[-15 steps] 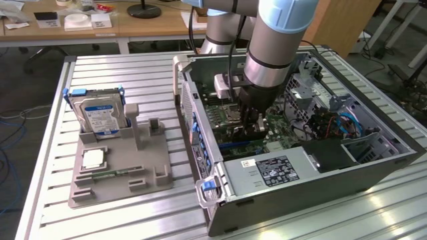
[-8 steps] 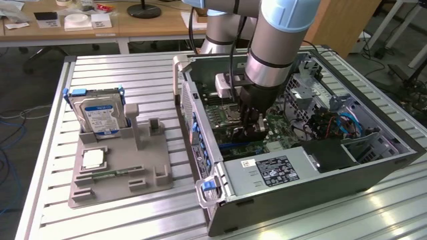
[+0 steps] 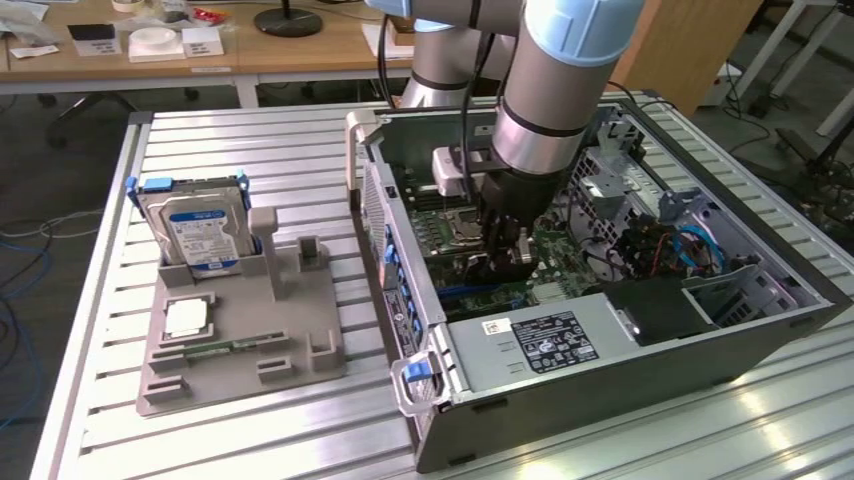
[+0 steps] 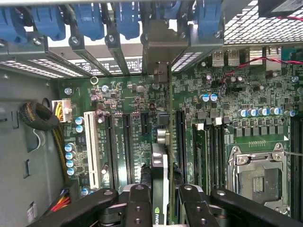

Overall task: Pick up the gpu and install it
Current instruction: 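Insert the gpu into the slot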

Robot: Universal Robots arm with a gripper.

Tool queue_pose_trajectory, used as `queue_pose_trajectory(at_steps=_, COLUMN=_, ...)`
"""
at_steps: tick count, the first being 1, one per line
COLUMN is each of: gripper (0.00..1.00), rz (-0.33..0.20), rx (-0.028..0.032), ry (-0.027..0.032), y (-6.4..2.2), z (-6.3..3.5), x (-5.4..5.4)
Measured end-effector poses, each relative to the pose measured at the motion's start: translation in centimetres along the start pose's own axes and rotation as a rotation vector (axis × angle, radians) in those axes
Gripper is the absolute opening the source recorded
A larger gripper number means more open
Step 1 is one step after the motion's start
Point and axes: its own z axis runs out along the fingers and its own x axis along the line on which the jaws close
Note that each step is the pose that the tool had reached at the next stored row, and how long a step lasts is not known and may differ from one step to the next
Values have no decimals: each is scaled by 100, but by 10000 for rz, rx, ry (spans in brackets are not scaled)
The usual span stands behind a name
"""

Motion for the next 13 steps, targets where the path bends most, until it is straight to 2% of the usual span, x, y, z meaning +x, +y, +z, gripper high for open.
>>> queue_pose_trajectory(at_steps=10, gripper=27, rz=-1, rx=2, ry=0, y=0, z=24, x=1)
queue_pose_trajectory(at_steps=13, gripper=27, rz=-38, rx=29, ry=-3, y=1, z=36, x=2)
